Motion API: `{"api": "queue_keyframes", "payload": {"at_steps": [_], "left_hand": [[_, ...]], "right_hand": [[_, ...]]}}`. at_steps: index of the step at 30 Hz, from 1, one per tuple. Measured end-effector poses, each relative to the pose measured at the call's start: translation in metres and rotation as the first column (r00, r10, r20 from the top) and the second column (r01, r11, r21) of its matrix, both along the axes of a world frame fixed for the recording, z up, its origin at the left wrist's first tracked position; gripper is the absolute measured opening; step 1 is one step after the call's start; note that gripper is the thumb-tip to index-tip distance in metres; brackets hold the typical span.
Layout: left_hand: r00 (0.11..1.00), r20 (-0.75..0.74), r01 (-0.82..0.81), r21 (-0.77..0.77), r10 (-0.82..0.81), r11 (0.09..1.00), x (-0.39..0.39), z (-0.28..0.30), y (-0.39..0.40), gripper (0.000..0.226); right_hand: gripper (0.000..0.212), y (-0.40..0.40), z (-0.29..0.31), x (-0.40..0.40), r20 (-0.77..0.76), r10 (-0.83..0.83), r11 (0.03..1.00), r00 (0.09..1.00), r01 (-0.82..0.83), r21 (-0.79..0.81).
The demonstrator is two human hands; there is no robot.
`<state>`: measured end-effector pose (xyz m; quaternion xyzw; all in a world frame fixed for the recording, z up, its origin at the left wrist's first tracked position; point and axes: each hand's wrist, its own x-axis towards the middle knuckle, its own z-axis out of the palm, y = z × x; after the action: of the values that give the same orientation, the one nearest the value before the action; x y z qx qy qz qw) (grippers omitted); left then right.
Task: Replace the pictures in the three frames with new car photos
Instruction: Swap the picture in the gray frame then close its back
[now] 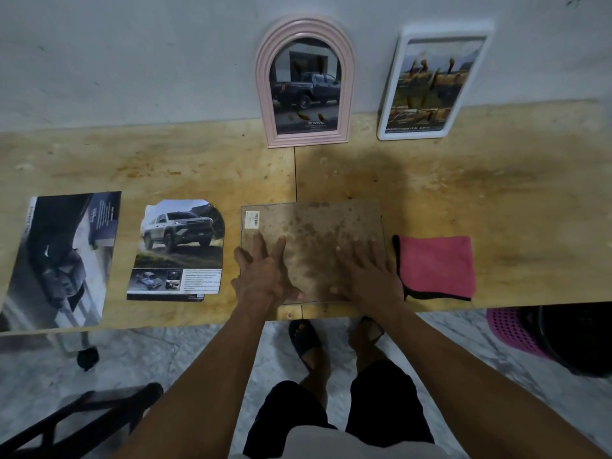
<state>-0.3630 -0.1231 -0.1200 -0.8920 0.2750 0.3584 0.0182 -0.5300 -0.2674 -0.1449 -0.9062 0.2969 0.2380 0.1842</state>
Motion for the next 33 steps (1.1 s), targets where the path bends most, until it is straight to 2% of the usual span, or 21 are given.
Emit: {"api": "queue_keyframes", "payload": {"at_steps": [7, 10, 12, 14, 16, 18, 20, 25, 28, 33], "left_hand": [[1.000, -0.024, -0.001, 0.023, 0.001, 1.000, -0.001, 0.005, -0.002, 0.129], [1.000, -0.028, -0.006, 0.042, 0.007, 0.999, -0.003, 0.009, -0.005, 0.123], [0.999, 0.034, 0.039, 0.041, -0.040, 0.998, -0.003, 0.012, -0.012, 0.118], [0.993, 0.064, 0.095, 0.039, -0.098, 0.995, 0.000, 0.012, -0.026, 0.126], [0.982, 0.026, 0.183, 0.061, -0.185, 0.981, 0.006, 0.008, -0.041, 0.143], [0.968, -0.026, 0.249, 0.071, -0.248, 0.966, 0.011, 0.004, -0.052, 0.150], [0.966, -0.077, 0.252, 0.071, -0.247, 0.965, 0.012, 0.002, -0.058, 0.153], [0.965, -0.086, 0.253, 0.064, -0.248, 0.965, 0.012, -0.001, -0.057, 0.153], [0.966, -0.056, 0.257, 0.055, -0.254, 0.965, 0.013, -0.003, -0.057, 0.152], [0.966, 0.026, 0.255, 0.051, -0.257, 0.966, 0.013, 0.001, -0.068, 0.150]], "right_hand": [[0.098, -0.006, 0.010, -0.002, 0.001, 0.015, 0.998, 1.000, -0.015, 0.055], [0.100, -0.008, 0.006, -0.001, 0.010, 0.021, 0.999, 1.000, -0.021, 0.039], [0.102, -0.012, 0.011, 0.004, 0.011, 0.035, 0.998, 0.999, -0.036, 0.048], [0.096, -0.016, 0.020, 0.017, 0.060, 0.006, 0.999, 0.998, -0.008, 0.042], [0.087, -0.023, 0.024, 0.034, 0.119, -0.002, 1.000, 0.993, 0.003, -0.009], [0.094, -0.037, 0.019, 0.048, 0.128, -0.027, 1.000, 0.991, 0.029, -0.010], [0.104, -0.050, 0.014, 0.054, 0.085, -0.090, 0.994, 0.992, 0.083, 0.073], [0.136, -0.047, -0.008, 0.048, 0.016, -0.005, 0.999, 1.000, 0.005, 0.040], [0.135, -0.044, -0.009, 0.039, 0.032, 0.047, 0.999, 0.998, -0.047, 0.007], [0.130, -0.056, 0.021, 0.042, 0.121, 0.032, 0.998, 0.992, -0.038, 0.050]]}}
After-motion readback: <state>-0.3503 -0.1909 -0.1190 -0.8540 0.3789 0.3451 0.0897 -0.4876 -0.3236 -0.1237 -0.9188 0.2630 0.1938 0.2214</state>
